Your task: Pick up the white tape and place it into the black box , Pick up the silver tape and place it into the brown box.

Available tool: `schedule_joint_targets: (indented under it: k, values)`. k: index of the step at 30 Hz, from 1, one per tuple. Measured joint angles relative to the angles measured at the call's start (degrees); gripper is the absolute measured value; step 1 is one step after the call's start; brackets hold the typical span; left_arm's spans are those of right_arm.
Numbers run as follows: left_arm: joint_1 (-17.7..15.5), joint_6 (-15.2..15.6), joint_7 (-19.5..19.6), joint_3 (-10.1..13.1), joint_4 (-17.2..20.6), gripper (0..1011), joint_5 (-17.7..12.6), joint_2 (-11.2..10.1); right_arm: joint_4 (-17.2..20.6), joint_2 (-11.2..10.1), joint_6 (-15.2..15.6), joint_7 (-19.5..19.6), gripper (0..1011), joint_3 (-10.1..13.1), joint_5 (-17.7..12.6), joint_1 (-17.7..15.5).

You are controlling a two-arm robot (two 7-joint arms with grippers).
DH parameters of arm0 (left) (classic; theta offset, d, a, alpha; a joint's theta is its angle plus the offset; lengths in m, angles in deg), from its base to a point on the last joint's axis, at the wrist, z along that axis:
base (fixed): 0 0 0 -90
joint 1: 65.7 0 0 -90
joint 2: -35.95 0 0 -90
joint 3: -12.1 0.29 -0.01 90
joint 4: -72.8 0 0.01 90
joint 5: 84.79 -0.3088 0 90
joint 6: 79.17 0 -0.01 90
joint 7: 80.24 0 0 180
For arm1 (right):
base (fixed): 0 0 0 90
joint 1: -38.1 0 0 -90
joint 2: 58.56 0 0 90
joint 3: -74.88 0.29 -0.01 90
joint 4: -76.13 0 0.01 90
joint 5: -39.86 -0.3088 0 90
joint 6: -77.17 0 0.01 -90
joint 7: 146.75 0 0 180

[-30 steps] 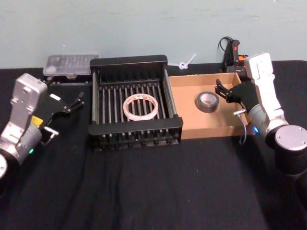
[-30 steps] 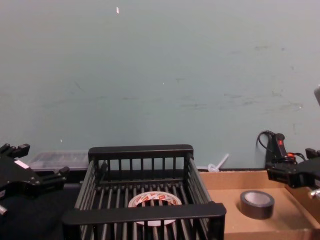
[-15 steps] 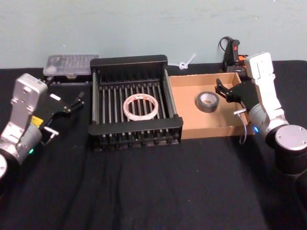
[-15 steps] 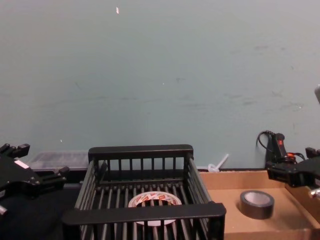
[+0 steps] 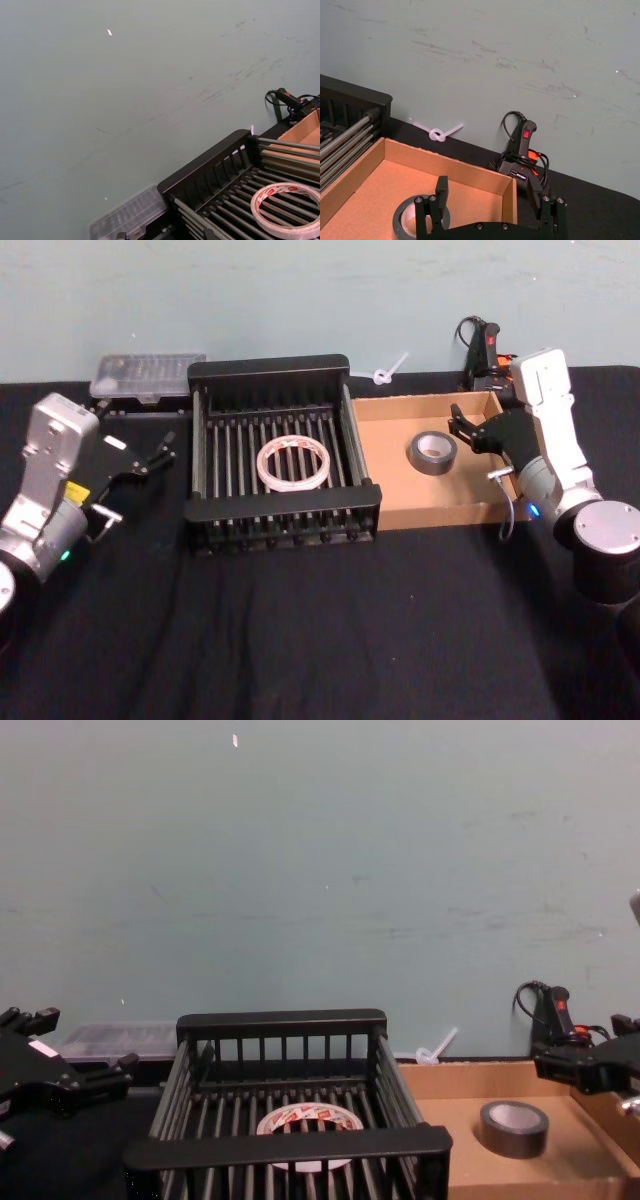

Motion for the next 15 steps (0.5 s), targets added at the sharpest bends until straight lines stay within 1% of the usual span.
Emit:
schedule_joint_targets:
  k: [15]
  values:
    - [0.0,0.0,0.0,0.0,0.0,1001,0.0,0.0,0.0,0.0,0.0,0.0,1000,0.0,0.0,0.0]
